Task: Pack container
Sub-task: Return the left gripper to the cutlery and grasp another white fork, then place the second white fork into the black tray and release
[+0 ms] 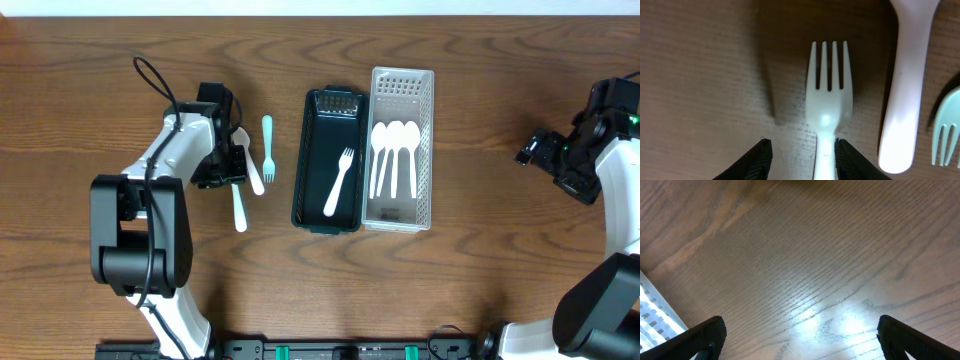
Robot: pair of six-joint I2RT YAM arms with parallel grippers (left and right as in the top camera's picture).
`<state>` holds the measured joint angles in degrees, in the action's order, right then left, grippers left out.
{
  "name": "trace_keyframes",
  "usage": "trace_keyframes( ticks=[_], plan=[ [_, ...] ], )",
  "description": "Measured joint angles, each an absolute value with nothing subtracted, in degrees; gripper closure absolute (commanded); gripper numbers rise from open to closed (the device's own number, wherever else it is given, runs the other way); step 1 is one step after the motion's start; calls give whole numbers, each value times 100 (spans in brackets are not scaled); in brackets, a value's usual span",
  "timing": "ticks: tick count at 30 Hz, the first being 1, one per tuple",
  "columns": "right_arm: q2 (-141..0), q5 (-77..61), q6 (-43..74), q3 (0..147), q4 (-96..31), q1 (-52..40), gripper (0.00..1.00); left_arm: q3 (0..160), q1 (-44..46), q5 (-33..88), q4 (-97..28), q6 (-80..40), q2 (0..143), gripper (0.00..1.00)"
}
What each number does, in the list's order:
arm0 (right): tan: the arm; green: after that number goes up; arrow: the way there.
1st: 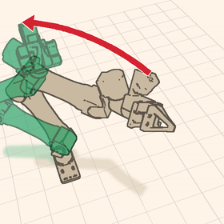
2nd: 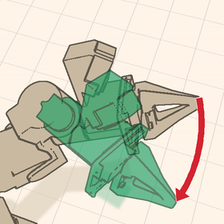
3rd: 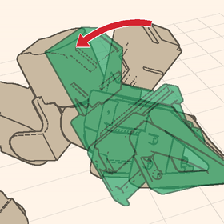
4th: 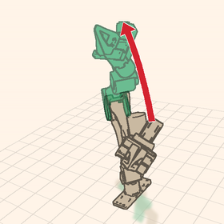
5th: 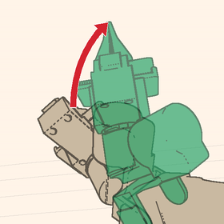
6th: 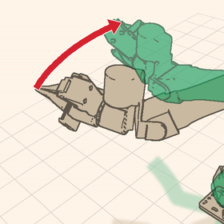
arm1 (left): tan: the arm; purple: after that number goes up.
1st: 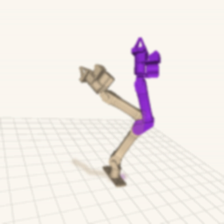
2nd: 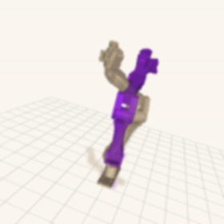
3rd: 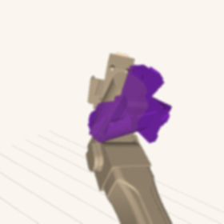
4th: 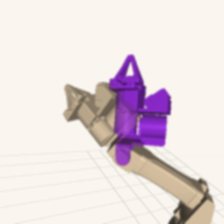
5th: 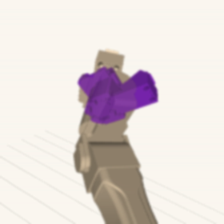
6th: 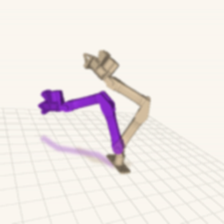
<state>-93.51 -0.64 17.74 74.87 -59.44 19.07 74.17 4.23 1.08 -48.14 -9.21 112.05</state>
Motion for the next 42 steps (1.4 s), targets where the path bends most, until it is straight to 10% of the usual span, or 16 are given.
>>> trace_keyframes(
  ticks=[12,27,42],
  plan=[
    [-9351,-64,1774,7489,-5951,1907,1,7424,423,257,-4580,-790,11426,38],
    [-9351,-64,1774,7489,-5953,1907,1,7424,427,333,-4311,-851,11434,85],
    [-9351,-64,1774,7487,-5953,1907,1,8635,746,652,-6031,-458,10425,92]
  ],
)
